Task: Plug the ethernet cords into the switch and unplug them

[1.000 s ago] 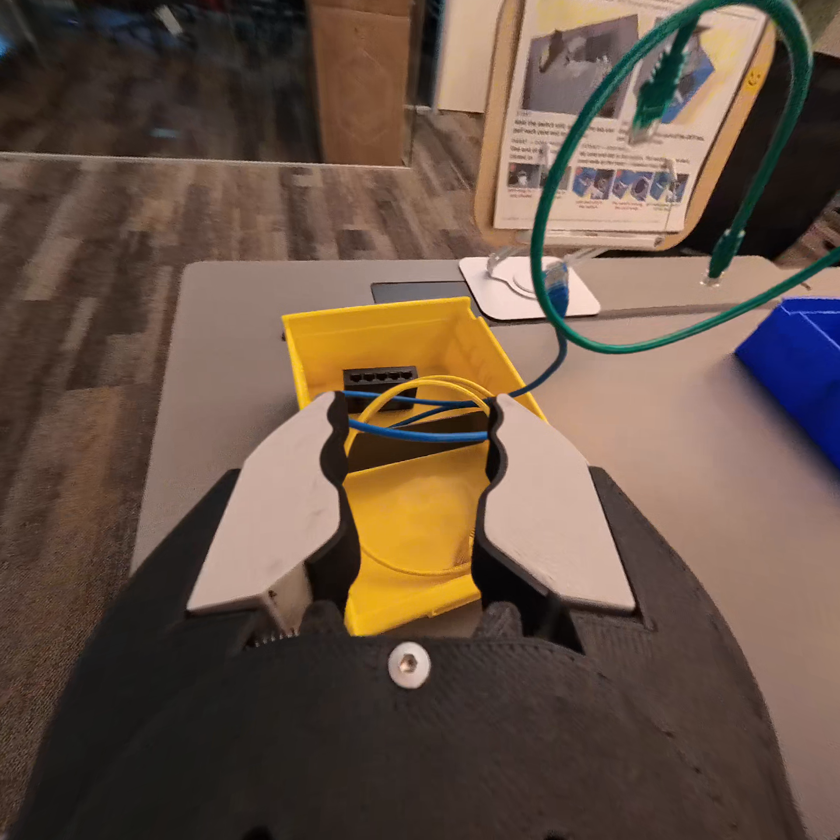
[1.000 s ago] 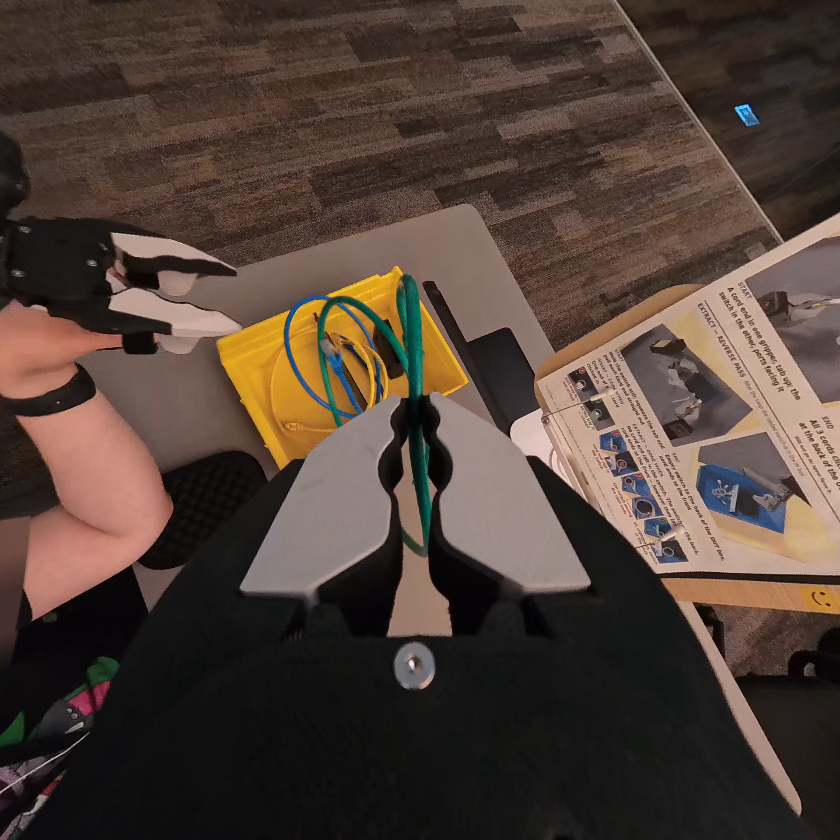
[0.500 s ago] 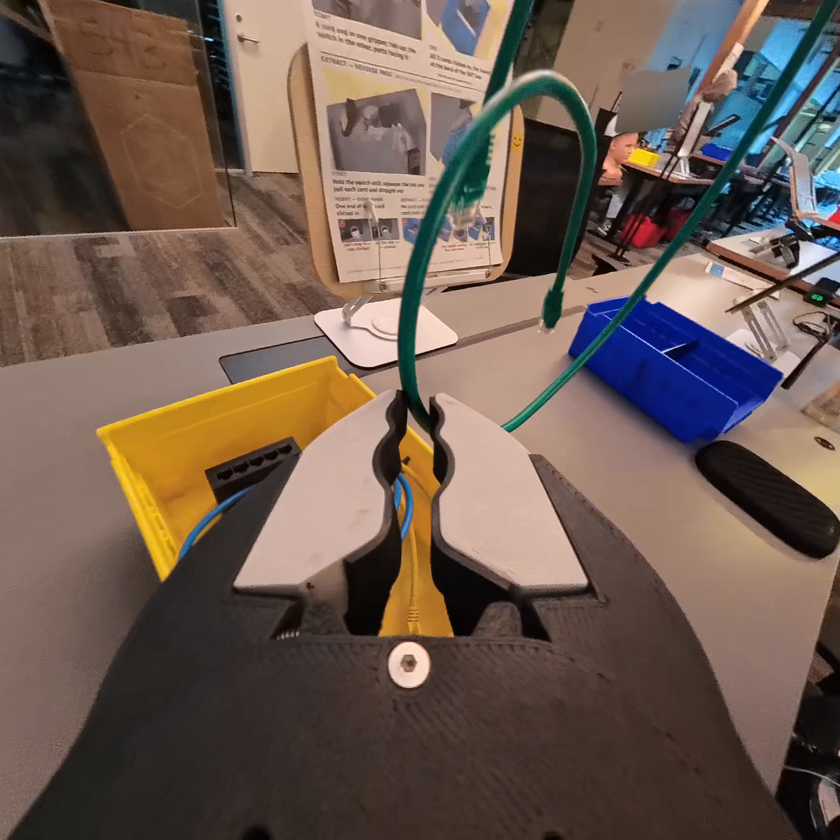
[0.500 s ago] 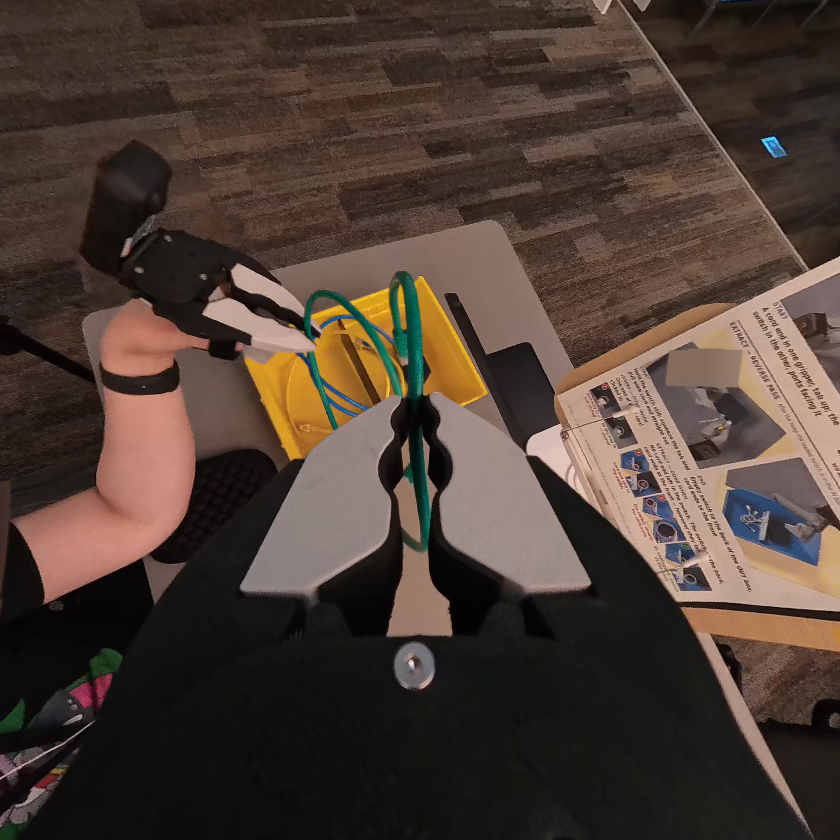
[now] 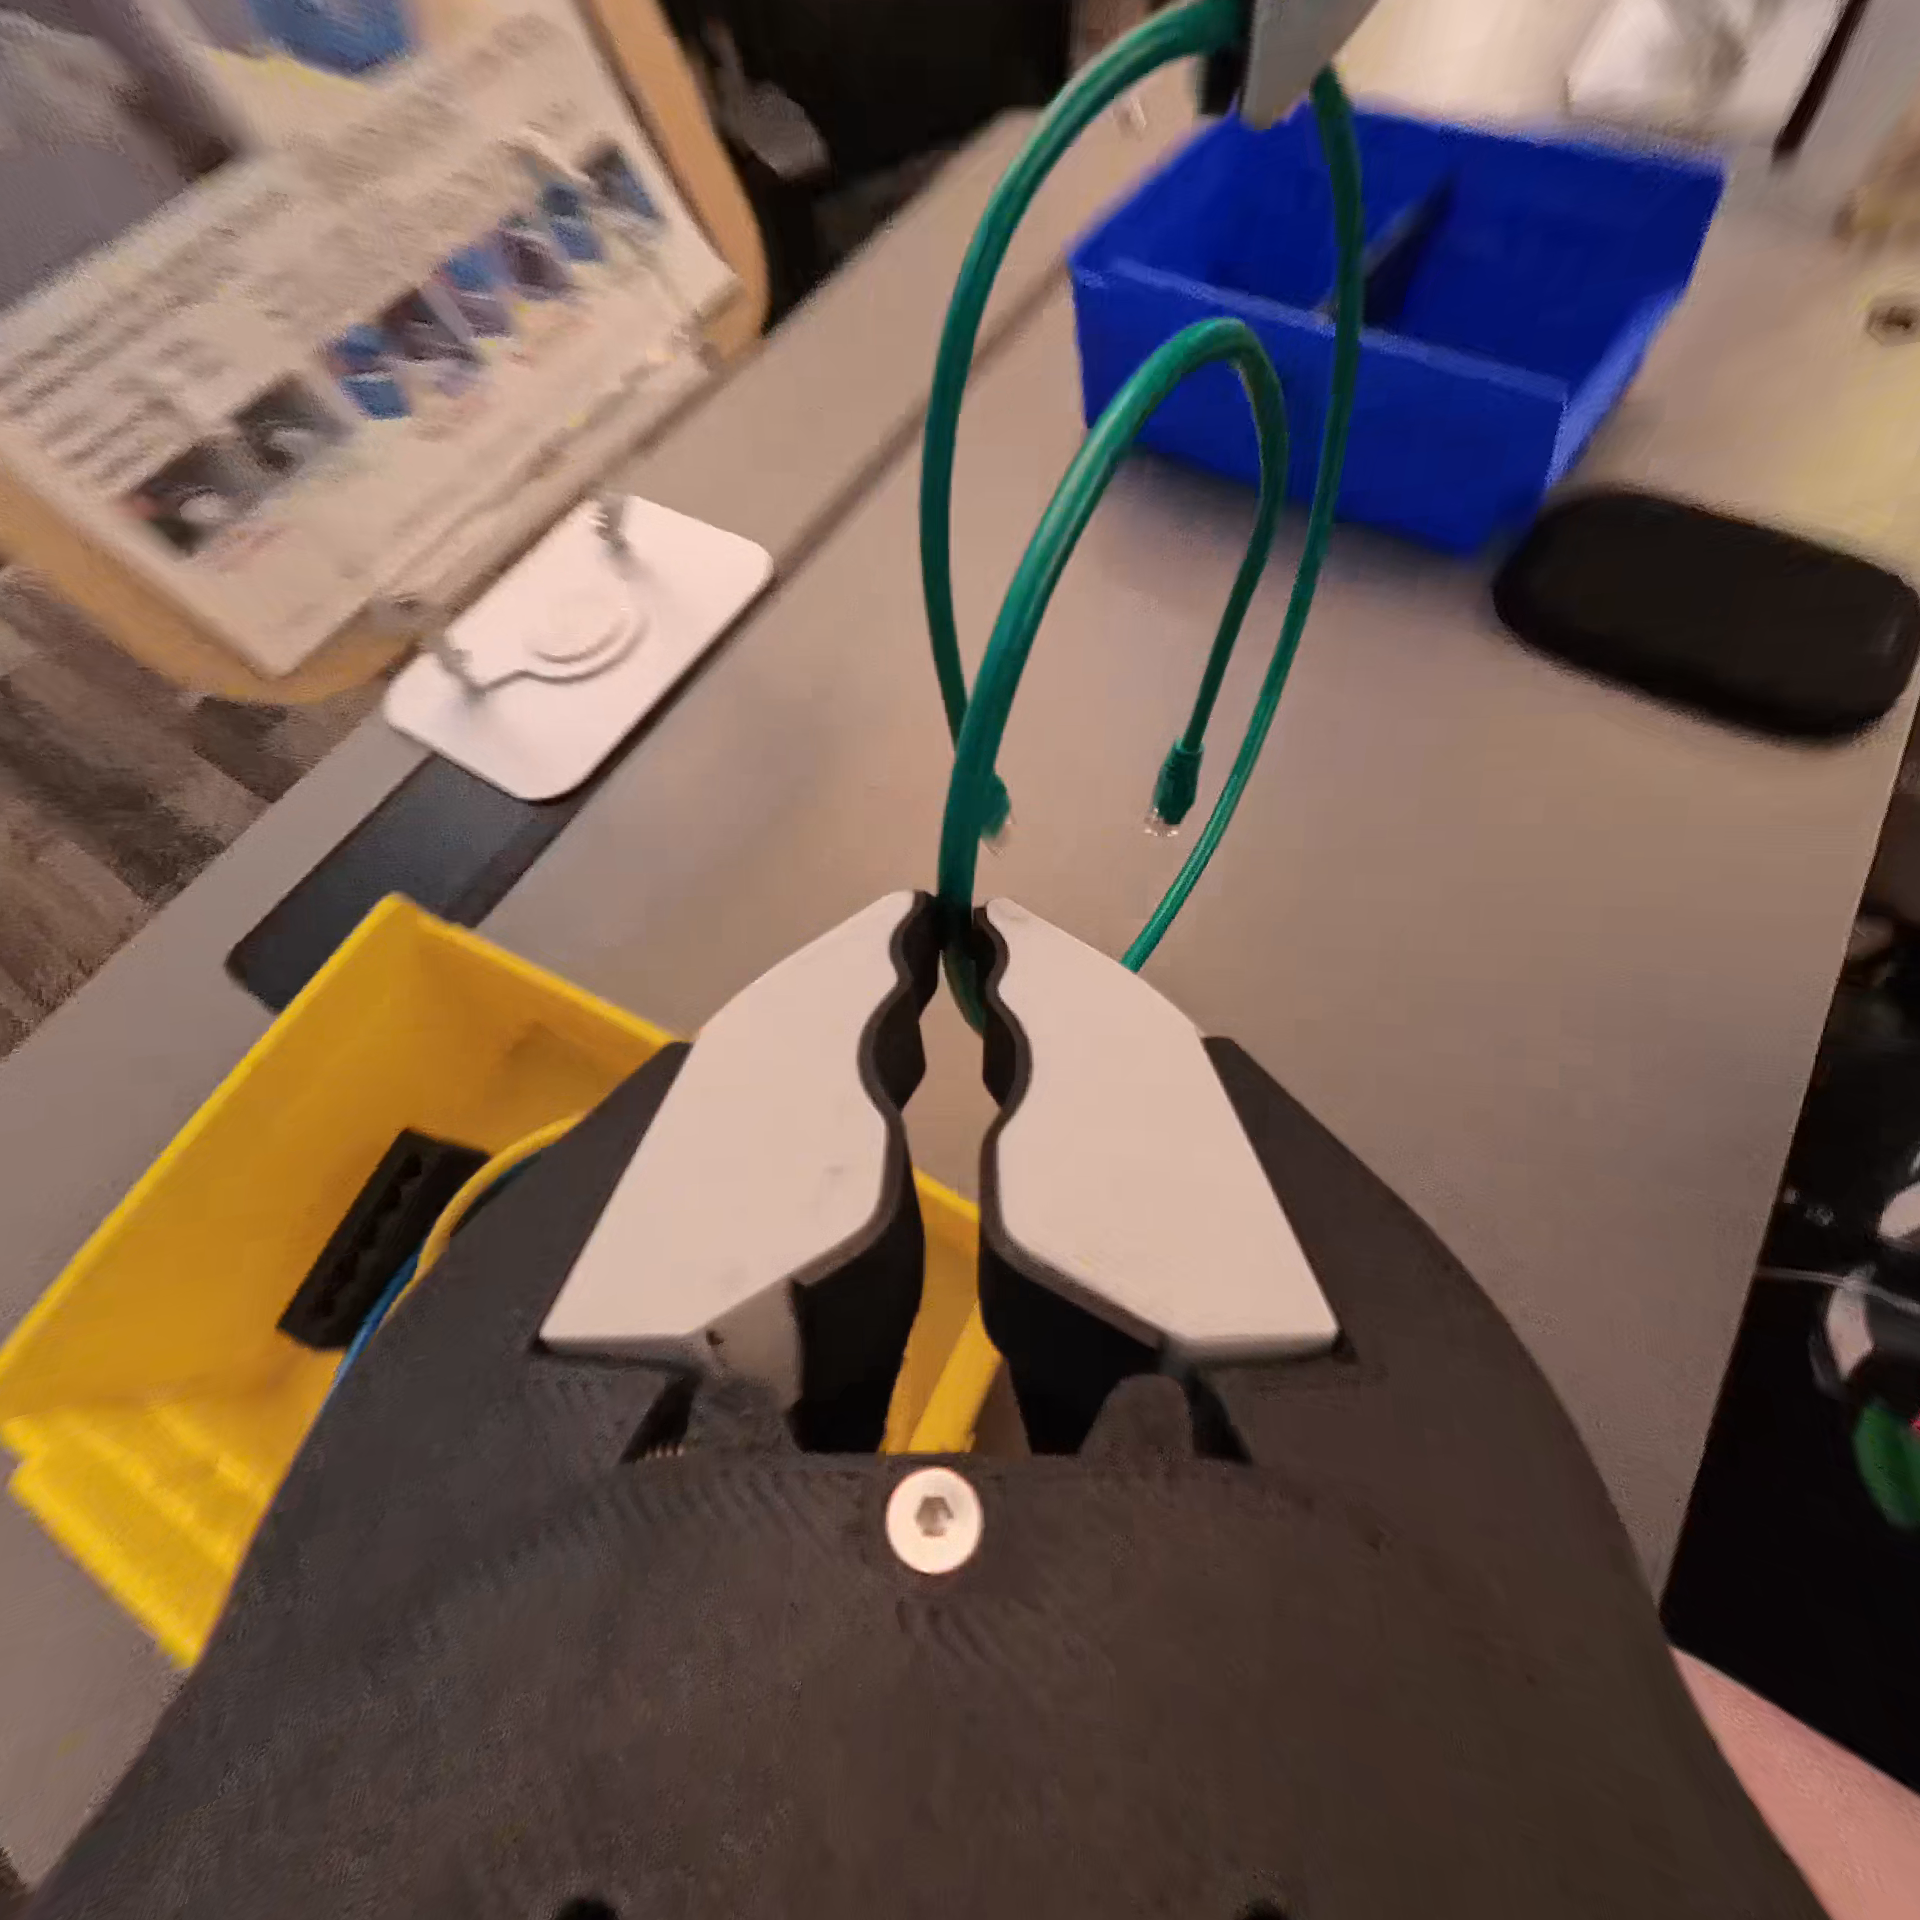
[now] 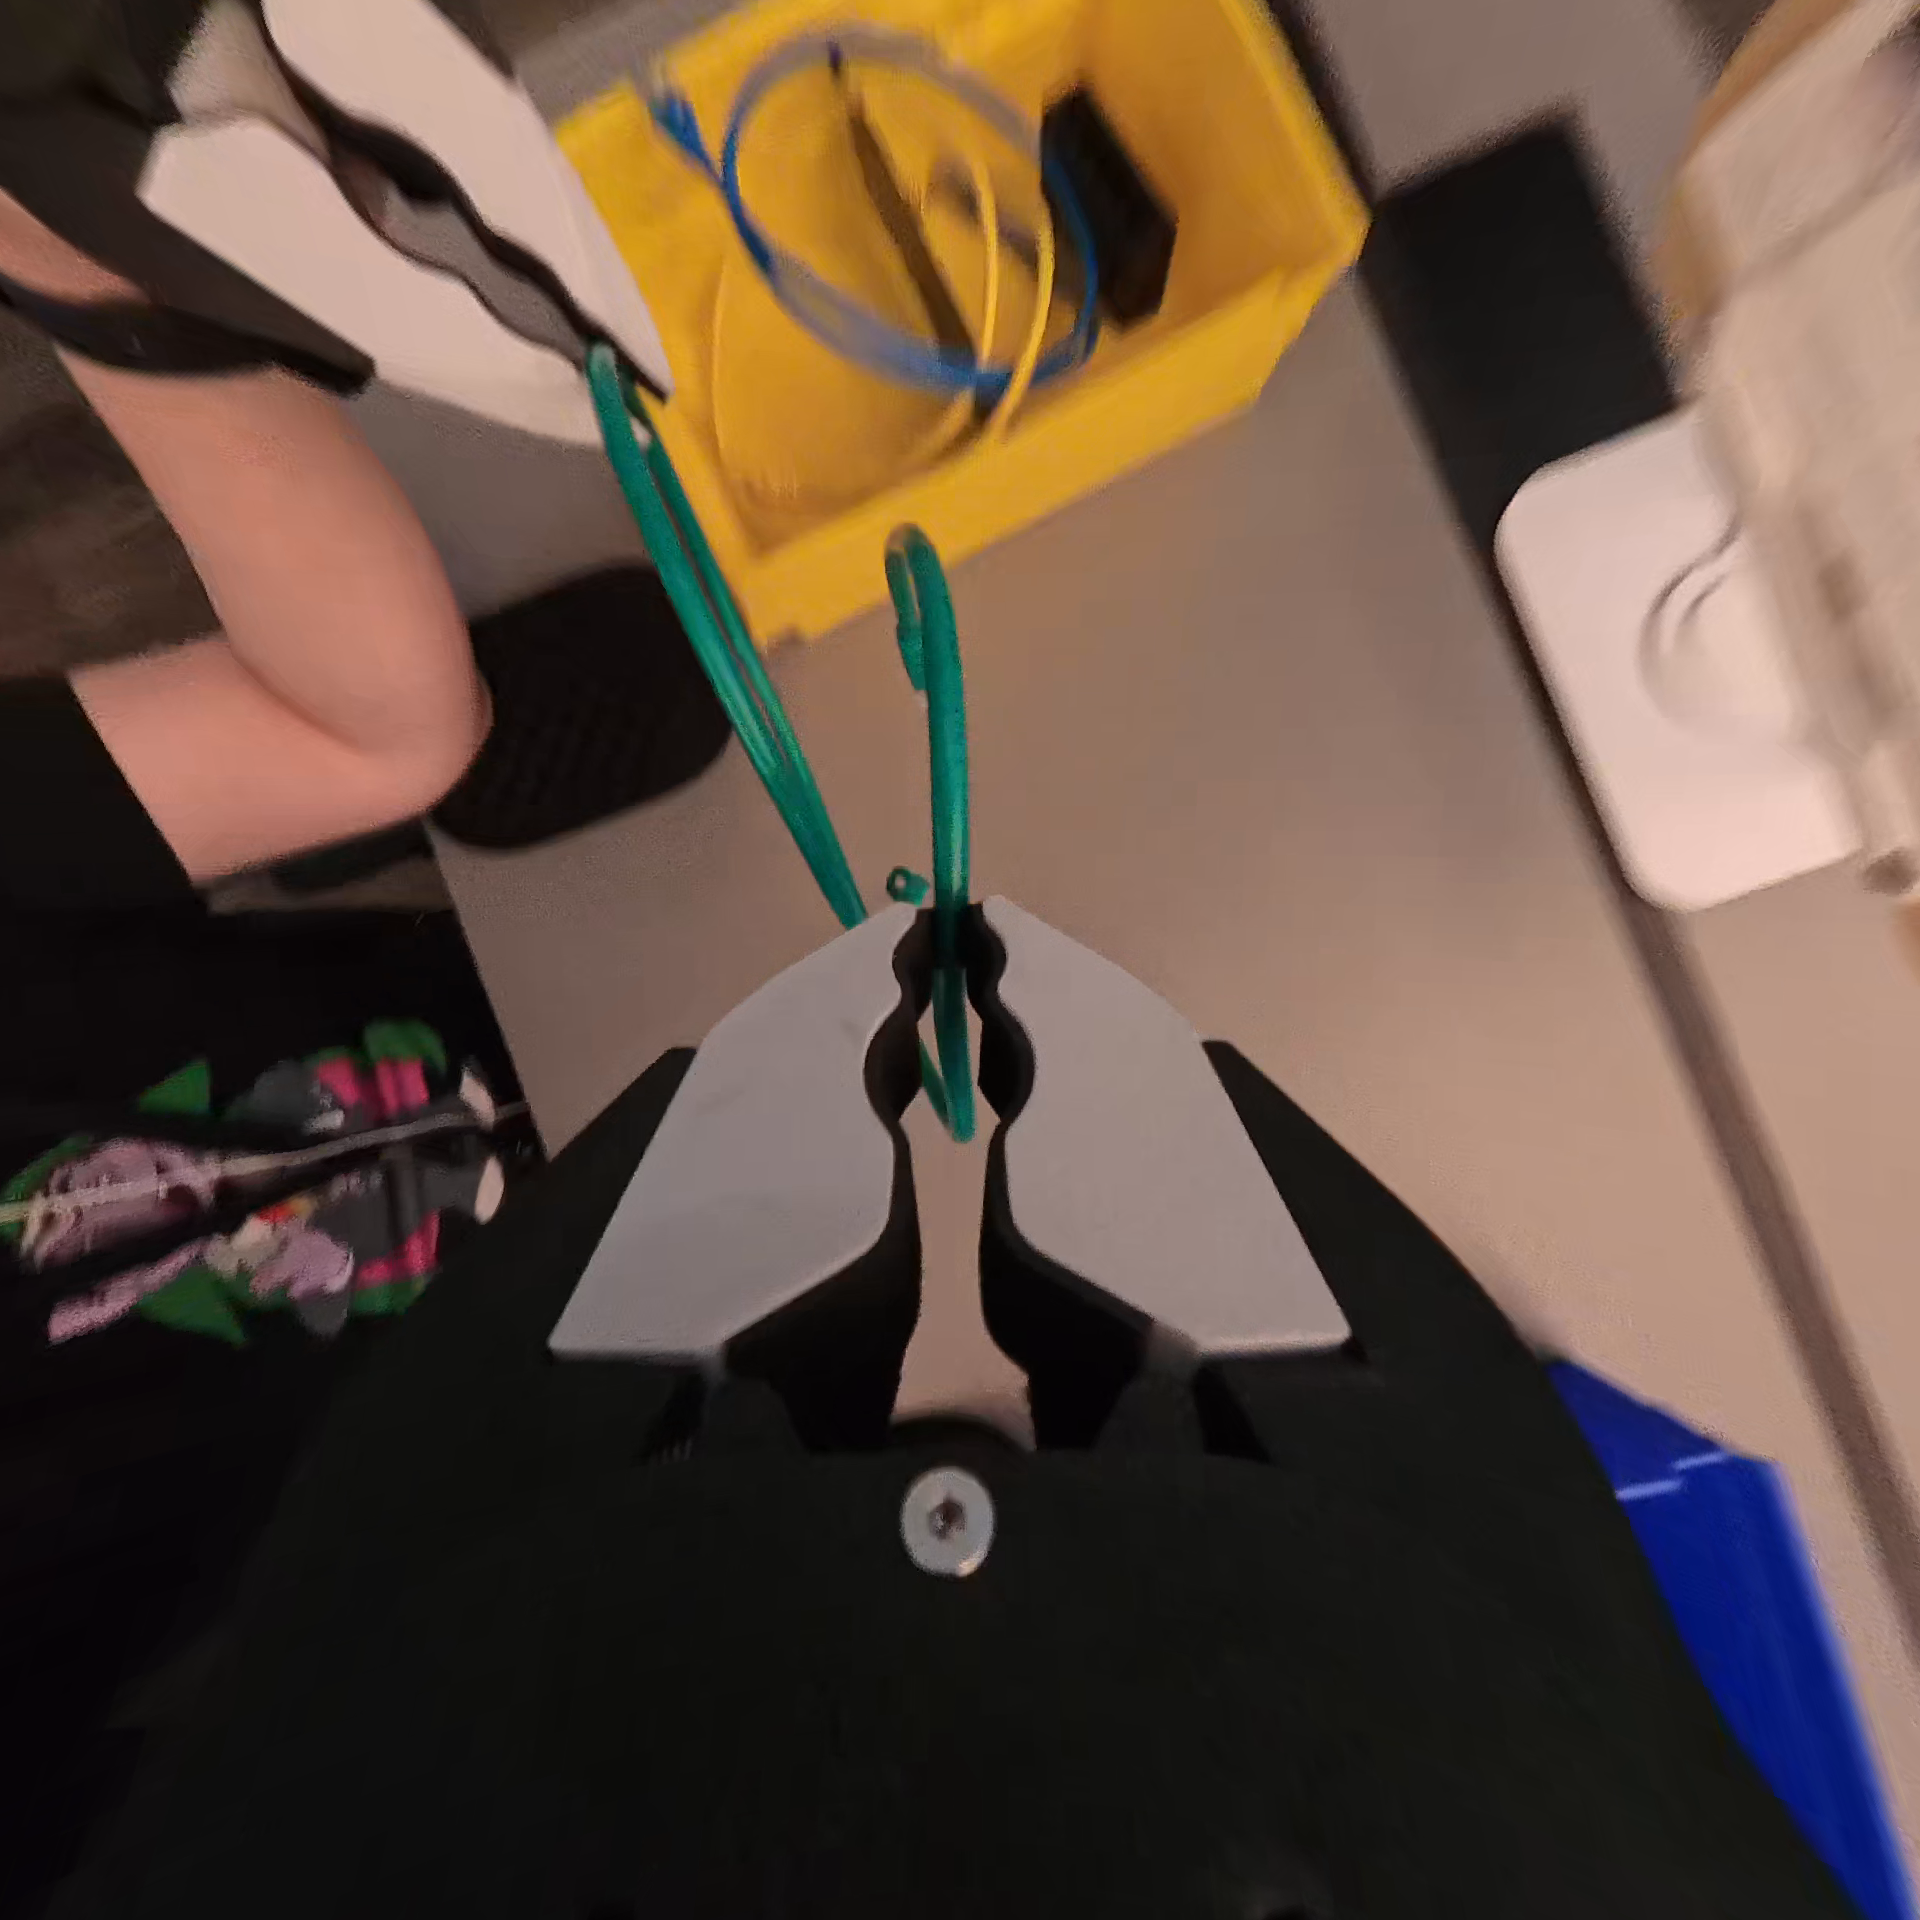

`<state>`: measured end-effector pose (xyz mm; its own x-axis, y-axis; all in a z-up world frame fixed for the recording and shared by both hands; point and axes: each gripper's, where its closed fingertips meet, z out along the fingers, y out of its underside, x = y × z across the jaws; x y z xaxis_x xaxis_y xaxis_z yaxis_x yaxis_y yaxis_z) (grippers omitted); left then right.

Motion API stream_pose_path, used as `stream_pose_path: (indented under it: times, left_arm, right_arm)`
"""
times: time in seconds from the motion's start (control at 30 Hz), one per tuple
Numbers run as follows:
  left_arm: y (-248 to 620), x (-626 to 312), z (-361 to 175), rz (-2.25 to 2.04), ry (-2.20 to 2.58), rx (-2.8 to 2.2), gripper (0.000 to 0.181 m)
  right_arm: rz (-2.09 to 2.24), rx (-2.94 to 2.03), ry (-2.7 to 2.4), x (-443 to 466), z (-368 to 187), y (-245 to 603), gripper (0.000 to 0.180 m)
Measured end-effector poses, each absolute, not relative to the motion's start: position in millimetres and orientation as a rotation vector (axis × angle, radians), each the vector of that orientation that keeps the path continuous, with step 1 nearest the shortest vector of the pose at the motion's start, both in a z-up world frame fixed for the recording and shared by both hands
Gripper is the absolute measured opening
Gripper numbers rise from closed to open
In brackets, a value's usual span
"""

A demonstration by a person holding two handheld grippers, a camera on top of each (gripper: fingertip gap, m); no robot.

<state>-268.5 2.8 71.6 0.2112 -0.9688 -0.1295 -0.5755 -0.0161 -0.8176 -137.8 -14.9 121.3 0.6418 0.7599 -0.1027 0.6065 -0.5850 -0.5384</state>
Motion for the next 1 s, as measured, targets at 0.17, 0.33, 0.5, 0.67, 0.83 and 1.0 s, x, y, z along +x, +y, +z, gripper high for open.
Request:
stream_pose_path:
  times: [0.17, 0.33, 0.5, 0.67, 0.83, 1.0]
  left_arm:
    - [-19.7, -163.6, 10.9, -0.587, 1.761, -1.733, 0.005]
    - [-6.1, -101.9, -52.0, -0.568, 1.752, -1.845, 0.005]
    - [11.6, -86.4, -82.5, -0.549, 1.656, -1.948, 0.005]
    - [16.3, -75.3, -116.2, -0.505, 1.642, -2.021, 0.005]
    - [22.2, -59.4, -136.2, -0.492, 1.585, -1.997, 0.009]
    - [26.7, -57.0, -89.6, -0.580, 1.453, -1.876, 0.037]
  right_arm:
    - [0.541, -2.660, -0.939, -65.1, 23.7, -37.3, 0.007]
    - [0.360, -2.873, -0.711, 3.3, -56.9, -32.1, 0.008]
    - [0.243, -2.841, -0.516, 40.0, -88.4, -13.2, 0.025]
    - [0.049, -2.574, -0.460, 65.9, -51.2, 2.9, 0.052]
    - [0.095, -2.171, -0.388, 70.5, 38.1, -1.2, 0.051]
    - [0.121, -1.886, -0.348, 85.8, 86.7, -23.0, 0.046]
